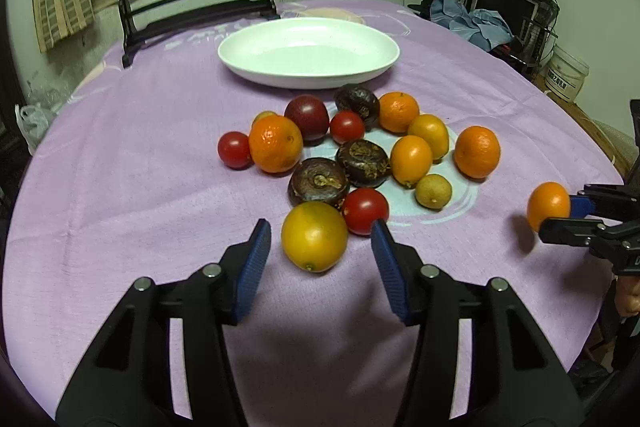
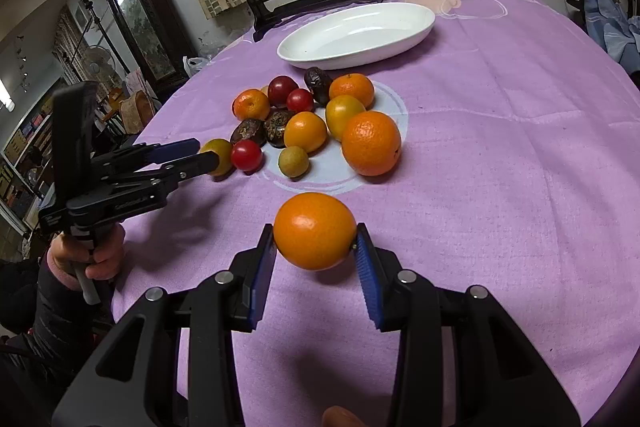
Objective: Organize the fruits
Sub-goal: 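Grasp the large orange with the right tool while the left tool grasps a yellow fruit, then carry both fruits over the white plate and open both tools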
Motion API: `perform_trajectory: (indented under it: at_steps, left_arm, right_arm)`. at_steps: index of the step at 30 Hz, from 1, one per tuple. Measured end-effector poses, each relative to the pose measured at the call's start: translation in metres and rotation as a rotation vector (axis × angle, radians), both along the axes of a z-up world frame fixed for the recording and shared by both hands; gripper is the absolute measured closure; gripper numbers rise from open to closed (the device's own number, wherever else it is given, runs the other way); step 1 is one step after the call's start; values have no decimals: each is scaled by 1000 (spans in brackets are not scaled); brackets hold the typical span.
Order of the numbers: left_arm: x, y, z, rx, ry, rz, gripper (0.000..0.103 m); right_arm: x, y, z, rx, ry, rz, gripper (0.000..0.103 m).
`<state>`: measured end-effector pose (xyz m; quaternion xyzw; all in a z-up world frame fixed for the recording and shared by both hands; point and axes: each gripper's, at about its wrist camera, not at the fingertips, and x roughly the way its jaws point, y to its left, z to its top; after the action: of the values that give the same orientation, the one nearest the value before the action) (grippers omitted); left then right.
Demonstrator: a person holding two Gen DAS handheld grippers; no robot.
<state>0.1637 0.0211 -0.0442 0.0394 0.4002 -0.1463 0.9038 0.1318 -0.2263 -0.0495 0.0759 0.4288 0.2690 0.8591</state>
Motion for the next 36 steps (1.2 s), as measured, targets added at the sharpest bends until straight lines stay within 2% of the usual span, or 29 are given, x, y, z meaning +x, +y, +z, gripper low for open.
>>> perform_trajectory:
  at_steps: [2,10,13,18,22,25,28,31,36]
  left_arm:
    - [4,2,-3,-6,23,2,57]
    - [16,2,-13,-28,100,-17,58]
    - [16,3,-12,-35,95,-14,65]
    - [15,9,-8,-58,77,4,65]
    - [24,11,22,-91,3,2,65]
    - [54,-1,48,-96,-53,7,65]
    - [103,-20,58,-81,-68,25,65]
    - [148,-30,54,-83,-44,63,65]
    - [201,-33,36,-78,28,116,65]
  right_arm:
    - [0,-1,0,1,-3,9,63]
    - [7,-2,8,3,-19,25,63]
    - [12,0,12,-7,-31,34,63]
    - [31,3,30,9,-55,53,63]
    - [60,4,51,11,-125,20,63]
    - [109,10,64,57,-157,-19,63]
    - [159,25,60,26,-165,-64,63]
    - [203,36,41,-4,-126,-84,63]
    - [239,49,18,-55,-65,-54,63]
